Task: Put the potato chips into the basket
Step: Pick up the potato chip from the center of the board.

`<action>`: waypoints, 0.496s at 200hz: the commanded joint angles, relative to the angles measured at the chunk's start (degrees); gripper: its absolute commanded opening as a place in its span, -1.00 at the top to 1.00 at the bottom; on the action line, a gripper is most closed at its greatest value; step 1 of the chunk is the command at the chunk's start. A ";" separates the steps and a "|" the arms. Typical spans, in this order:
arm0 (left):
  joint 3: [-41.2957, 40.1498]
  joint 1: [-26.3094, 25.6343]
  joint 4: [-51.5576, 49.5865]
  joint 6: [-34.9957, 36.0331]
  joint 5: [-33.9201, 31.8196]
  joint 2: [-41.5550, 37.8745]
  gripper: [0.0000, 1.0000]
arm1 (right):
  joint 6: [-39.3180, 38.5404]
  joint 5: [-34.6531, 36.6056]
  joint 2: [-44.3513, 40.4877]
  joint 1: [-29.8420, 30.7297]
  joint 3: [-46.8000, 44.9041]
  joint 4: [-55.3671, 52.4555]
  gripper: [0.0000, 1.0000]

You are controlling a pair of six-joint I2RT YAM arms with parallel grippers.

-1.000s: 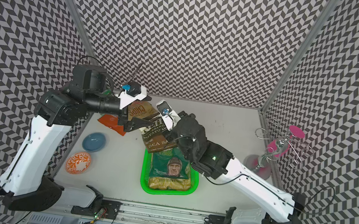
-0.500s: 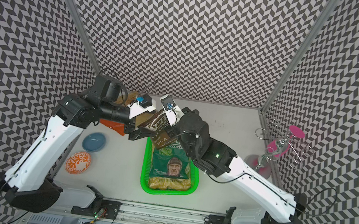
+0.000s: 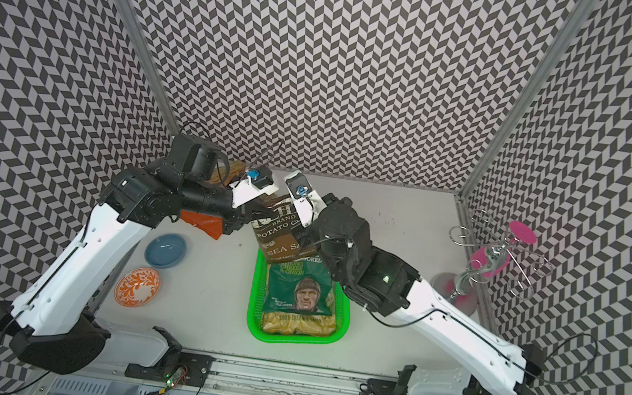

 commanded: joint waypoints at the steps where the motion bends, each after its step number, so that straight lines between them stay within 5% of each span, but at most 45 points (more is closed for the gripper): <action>1: 3.08 -0.17 -2.89 0.69 -1.47 -0.30 1.00 | 2.90 -0.61 -4.51 -0.26 -0.11 0.62 1.00; 44: 10.44 -0.36 -11.63 4.22 4.54 2.10 1.00 | 6.28 -8.21 -11.01 -0.27 -2.16 -5.95 1.00; 99: 5.68 -3.87 -11.65 3.72 10.24 -1.70 1.00 | 11.92 -19.52 -19.46 -0.29 -6.43 -12.06 1.00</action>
